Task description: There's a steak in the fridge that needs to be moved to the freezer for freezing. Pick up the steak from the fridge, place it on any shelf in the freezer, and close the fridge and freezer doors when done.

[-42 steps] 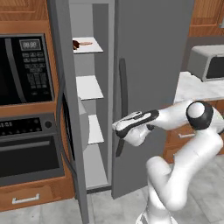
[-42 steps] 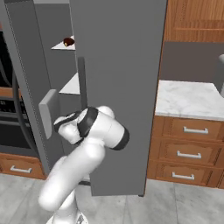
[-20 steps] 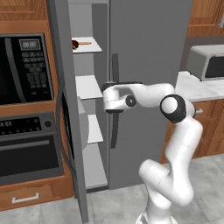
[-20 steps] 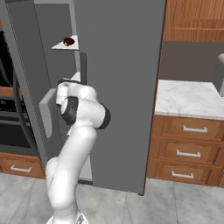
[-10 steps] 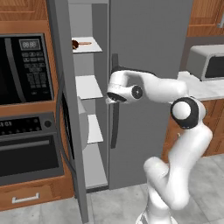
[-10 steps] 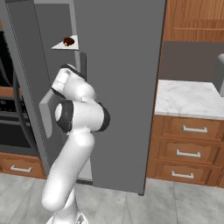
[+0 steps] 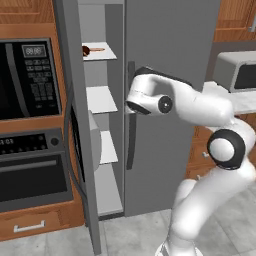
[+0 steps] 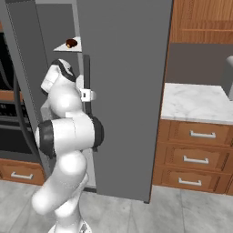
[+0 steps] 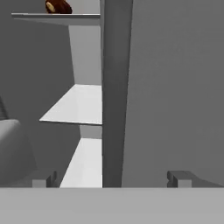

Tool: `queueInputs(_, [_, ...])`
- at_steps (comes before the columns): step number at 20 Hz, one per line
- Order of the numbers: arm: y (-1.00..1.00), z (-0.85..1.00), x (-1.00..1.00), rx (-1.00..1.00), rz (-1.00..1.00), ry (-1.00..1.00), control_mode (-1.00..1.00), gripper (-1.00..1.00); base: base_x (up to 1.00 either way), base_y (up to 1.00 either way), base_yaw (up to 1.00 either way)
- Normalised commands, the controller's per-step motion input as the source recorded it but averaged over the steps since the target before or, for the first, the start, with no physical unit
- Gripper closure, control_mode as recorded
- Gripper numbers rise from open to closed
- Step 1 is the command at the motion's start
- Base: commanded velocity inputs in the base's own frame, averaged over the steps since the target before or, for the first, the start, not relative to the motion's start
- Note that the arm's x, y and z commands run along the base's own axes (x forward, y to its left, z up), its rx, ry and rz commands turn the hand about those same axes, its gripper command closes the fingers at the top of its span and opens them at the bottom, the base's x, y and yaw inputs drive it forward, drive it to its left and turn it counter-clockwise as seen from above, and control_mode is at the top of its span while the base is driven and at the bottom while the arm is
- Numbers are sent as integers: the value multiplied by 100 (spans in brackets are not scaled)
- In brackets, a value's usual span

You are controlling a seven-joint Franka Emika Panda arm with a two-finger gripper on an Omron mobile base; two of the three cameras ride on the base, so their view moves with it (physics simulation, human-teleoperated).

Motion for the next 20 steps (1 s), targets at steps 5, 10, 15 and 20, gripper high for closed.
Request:
queueInputs(5, [-54, 41, -90, -16, 0, -11, -100, -100, 0, 0, 0])
queueInputs(10, [-99, 7, -100, -25, 0, 0, -100, -100, 0, 0, 0])
queueInputs(15, [-100, 58, -99, -24, 1, -5, -100, -100, 0, 0, 0])
queueInputs(20, [-79, 59, -88, -50, -1, -33, -100, -100, 0, 0, 0])
